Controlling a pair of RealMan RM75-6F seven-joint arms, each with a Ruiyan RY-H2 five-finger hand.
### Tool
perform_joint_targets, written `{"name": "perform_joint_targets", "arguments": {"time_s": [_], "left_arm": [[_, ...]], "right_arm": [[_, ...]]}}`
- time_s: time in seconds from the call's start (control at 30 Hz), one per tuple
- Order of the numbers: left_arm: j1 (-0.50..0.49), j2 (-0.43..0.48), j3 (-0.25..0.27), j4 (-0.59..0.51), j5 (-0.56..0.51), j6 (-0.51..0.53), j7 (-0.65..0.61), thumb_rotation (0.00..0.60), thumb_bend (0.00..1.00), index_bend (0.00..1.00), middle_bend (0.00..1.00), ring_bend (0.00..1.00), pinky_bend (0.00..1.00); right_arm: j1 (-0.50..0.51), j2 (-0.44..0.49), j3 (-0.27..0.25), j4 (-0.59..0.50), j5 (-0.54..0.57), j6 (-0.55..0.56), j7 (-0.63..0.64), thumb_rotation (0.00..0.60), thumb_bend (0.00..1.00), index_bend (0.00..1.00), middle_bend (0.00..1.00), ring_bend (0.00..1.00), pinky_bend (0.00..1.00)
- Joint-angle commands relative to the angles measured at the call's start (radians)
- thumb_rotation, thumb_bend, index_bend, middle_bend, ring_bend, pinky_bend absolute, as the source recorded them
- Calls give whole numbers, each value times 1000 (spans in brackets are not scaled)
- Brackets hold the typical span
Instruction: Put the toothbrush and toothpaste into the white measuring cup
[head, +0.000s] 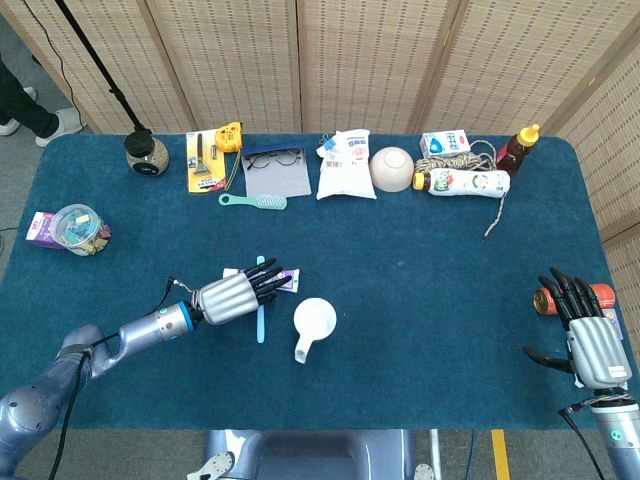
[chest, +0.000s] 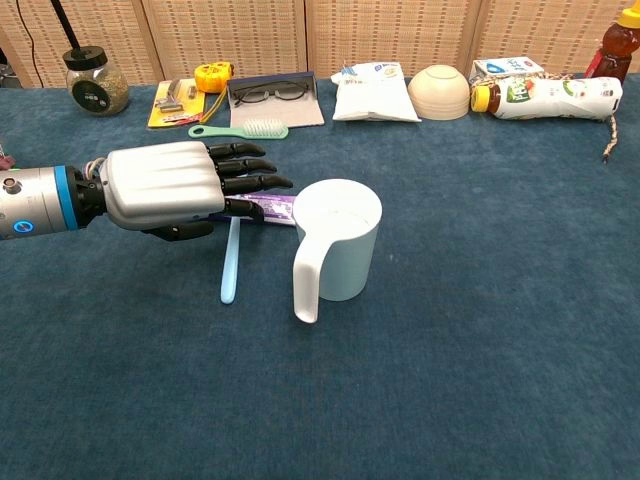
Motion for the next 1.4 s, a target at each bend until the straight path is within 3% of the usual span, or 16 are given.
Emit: {"name": "perform_joint_targets", "arguments": {"time_s": [0.03,0.5,0.97,1.4], "left_arm": [[-1,-6,2,5,-6,3,11,600,485,275,0,0,0],[-6,-33,21,23,-24,18,31,600,512,362,0,0,0],[-11,-46,41,43,-39,9,22,600,503,325,0,0,0],[-9,-77,38,74,-60,17,36,600,503,533,0,0,0]], "right_arm": [[0,-1,0,-1,-2,-1,0,600,0,0,0,0,0],[-3,5,2,-9,-12,6,14,600,0,0,0,0,0],[-5,6,6,-10,-11,6,22,600,0,0,0,0,0],[-6,5,8,-10,-17,13,27,600,0,0,0,0,0]]}}
